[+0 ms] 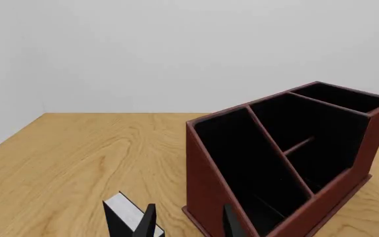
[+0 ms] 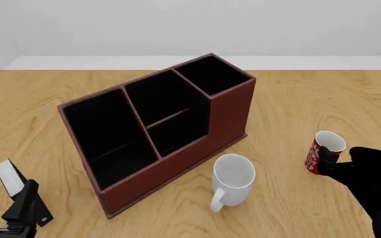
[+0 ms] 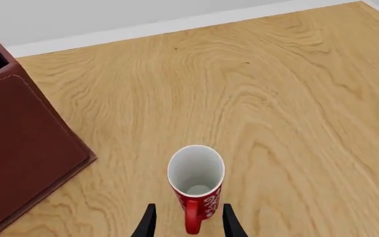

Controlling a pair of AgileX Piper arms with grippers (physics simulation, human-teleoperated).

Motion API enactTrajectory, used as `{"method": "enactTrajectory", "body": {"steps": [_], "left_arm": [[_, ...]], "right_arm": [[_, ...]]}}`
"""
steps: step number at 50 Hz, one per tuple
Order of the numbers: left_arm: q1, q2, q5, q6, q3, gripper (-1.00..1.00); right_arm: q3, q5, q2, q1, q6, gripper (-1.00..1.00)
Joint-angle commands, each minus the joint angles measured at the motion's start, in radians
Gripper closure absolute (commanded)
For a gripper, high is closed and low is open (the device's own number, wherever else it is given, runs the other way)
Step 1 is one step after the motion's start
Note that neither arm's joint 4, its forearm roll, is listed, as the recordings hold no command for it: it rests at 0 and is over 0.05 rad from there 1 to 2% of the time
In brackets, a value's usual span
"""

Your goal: Pick up the red mug and place it to the right of the caddy.

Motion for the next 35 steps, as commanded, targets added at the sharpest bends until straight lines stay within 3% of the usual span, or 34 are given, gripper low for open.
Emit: {"method": "enactTrajectory", "body": {"steps": [1, 35], "left_arm": [[0.000, 0.000, 0.000, 0.000, 0.000, -1.00], [0.000, 0.000, 0.000, 0.000, 0.000, -1.00]], "right_arm": [[-0.004, -0.048, 0.073, 0.000, 0.001, -1.00], [0.010, -0.123, 0.166, 0.004, -0.004, -1.00]]}}
